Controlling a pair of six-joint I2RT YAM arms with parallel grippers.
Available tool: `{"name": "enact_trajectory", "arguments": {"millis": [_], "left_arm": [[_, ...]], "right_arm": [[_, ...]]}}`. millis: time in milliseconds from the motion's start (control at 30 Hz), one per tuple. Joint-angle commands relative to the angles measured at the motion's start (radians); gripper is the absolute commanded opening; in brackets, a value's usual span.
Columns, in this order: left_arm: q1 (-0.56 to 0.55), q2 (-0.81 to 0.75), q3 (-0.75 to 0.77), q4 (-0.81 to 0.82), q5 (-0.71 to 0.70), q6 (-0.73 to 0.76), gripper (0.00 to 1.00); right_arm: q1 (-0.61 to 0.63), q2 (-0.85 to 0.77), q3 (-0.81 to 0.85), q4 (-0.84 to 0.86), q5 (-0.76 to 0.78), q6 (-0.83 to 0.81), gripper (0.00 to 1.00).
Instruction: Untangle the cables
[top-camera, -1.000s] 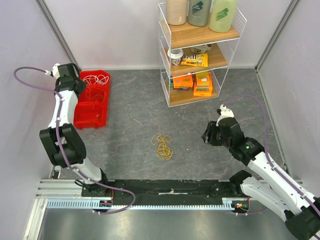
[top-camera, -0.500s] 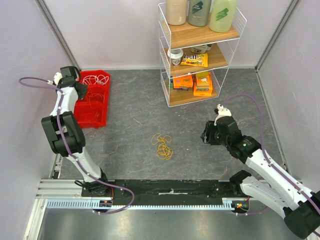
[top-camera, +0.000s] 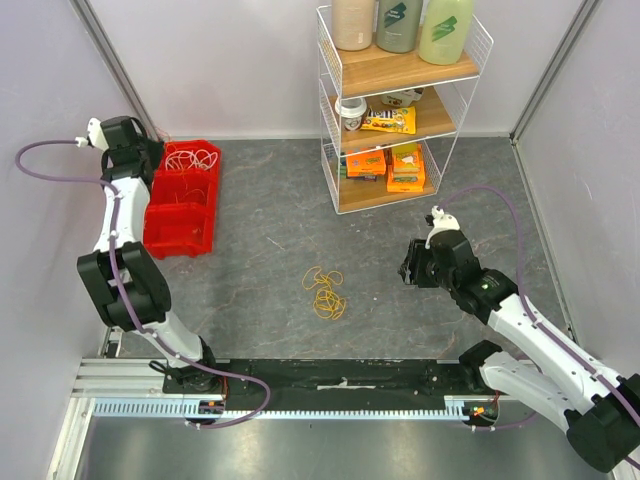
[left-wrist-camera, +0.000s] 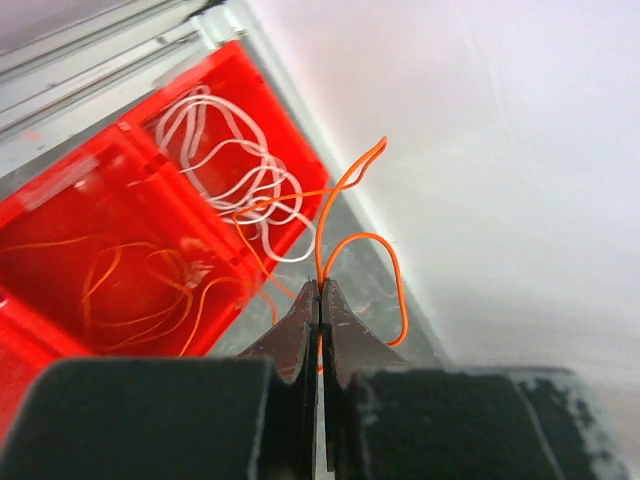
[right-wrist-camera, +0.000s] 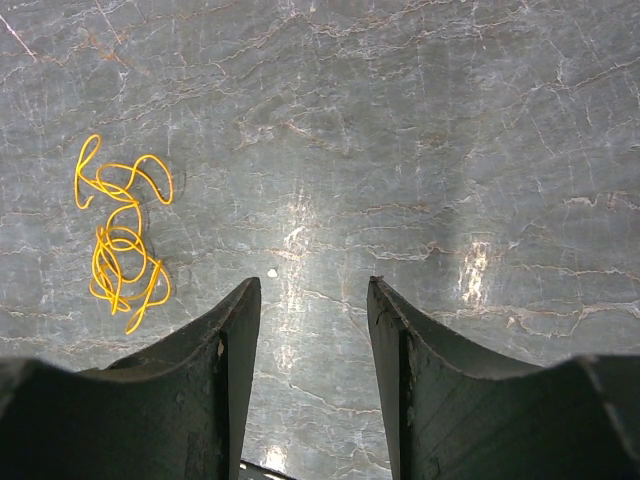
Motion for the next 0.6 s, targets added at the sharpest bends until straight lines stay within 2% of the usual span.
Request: {"name": "enact_trajectory", "arguments": {"millis": [0,133,300,467,567], "left_arm": [[0.006,-0.007,-0.060,0.258,0.063,0.019,0.02],[0.006,-0.003,-0.133,0.379,0.087,0.089,0.02],[0.020,-0.031,-0.287,0.522,0.134,0.070,0.02],[0.020,-0.140,-0.460,0.616,0.071,0.078,0.02],[0.024,-0.169,-0.488,0.580,-0.008,0.098,0.02]], "right_arm": [[0.002,-0.012,0.011,0.031,-0.008,-0.013,0.54],[0.002,-0.015,0.006,0.029,0.000,-0.013,0.54],[0.002,0.009,0.014,0.036,-0.007,-0.017,0.54],[0.002,0.014,0.014,0.045,-0.016,-0.018,0.54],[0.002,0.011,0.012,0.046,-0.023,-0.013,0.54]]}}
